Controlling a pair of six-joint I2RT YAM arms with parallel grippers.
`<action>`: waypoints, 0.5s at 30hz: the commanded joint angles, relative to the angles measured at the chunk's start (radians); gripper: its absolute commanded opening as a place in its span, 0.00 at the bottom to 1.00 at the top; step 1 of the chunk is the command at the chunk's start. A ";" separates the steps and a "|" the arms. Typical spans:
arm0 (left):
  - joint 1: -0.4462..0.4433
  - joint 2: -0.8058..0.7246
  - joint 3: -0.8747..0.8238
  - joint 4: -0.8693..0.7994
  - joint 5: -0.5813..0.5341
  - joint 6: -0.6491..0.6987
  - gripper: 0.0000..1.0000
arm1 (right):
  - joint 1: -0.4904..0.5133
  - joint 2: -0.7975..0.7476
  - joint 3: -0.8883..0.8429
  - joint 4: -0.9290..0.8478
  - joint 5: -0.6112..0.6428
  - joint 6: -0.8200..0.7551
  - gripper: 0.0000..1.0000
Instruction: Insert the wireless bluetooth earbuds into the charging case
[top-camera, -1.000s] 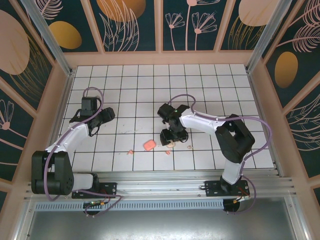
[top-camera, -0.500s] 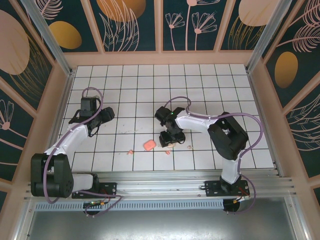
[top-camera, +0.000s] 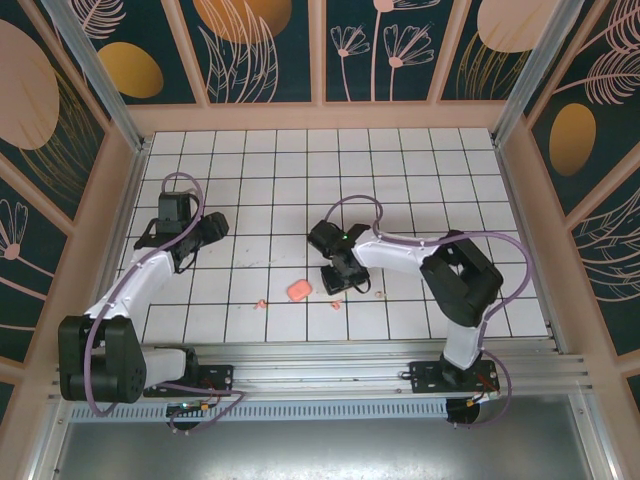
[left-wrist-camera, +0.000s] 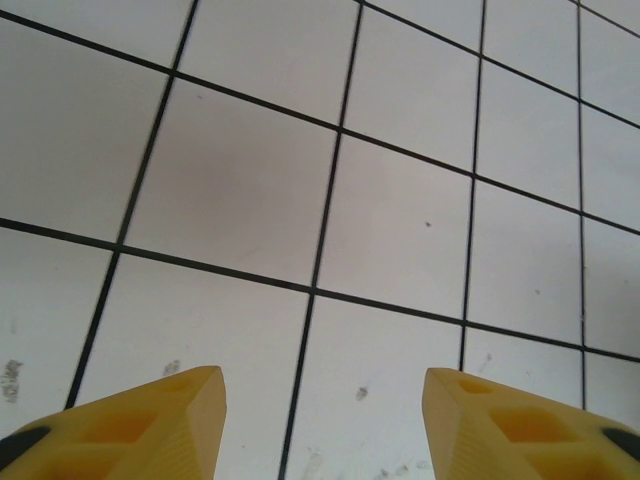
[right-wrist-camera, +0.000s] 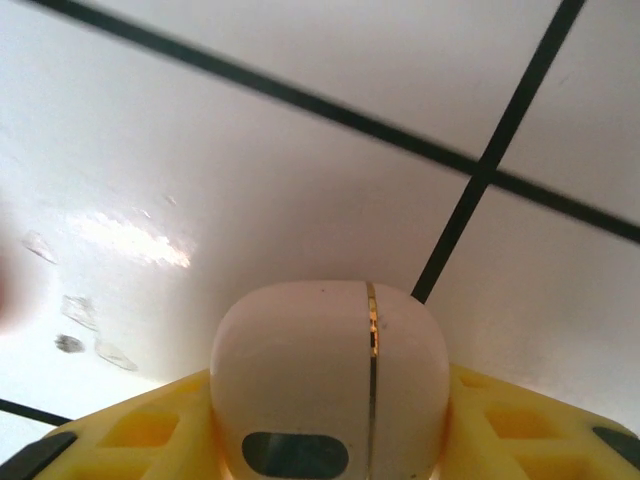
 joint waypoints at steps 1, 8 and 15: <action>0.002 0.023 0.092 -0.067 0.109 0.025 0.52 | -0.007 -0.129 -0.029 0.174 0.064 0.051 0.43; -0.012 0.044 0.225 -0.179 0.335 0.038 0.45 | -0.016 -0.300 -0.137 0.488 0.099 -0.007 0.44; -0.114 0.064 0.352 -0.310 0.414 0.116 0.45 | -0.064 -0.379 -0.243 0.830 -0.075 -0.166 0.44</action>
